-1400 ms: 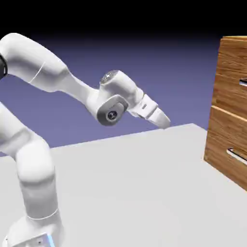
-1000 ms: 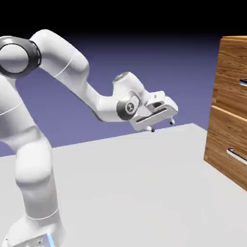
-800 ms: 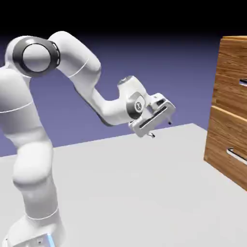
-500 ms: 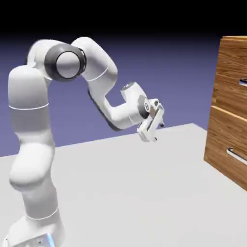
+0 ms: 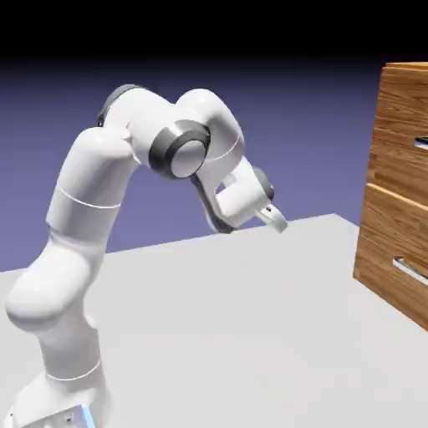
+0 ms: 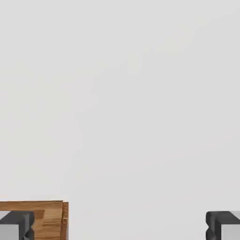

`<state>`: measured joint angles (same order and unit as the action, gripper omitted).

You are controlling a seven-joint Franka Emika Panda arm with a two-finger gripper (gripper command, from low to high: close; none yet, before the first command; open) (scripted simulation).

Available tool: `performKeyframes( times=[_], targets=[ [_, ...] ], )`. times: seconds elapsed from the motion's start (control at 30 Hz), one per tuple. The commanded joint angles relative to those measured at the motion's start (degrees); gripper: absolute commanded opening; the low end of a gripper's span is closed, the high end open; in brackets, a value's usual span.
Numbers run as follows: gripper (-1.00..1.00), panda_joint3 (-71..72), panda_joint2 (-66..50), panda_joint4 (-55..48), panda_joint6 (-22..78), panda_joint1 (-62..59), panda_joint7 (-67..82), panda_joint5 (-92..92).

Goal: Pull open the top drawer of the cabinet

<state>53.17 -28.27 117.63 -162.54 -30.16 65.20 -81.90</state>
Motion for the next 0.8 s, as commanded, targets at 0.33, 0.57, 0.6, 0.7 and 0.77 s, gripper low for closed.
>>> performKeyframes(
  times=[0.33, 0.57, 0.6, 0.7, 0.77],
  targets=[
    [0.00, 13.5, -15.5, -11.0, 2.9, -7.9, 27.4, -20.9],
    [0.00, 22.2, -25.4, -18.1, 4.8, -12.9, 44.9, -34.1],
    [0.00, 23.4, -26.8, -19.1, 5.0, -13.6, 47.3, -36.0],
    [0.00, 27.1, -31.0, -22.1, 5.8, -15.7, 54.8, -41.7],
    [0.00, 29.5, -33.8, -24.1, 6.4, -17.1, 59.8, -45.5]
  ],
)
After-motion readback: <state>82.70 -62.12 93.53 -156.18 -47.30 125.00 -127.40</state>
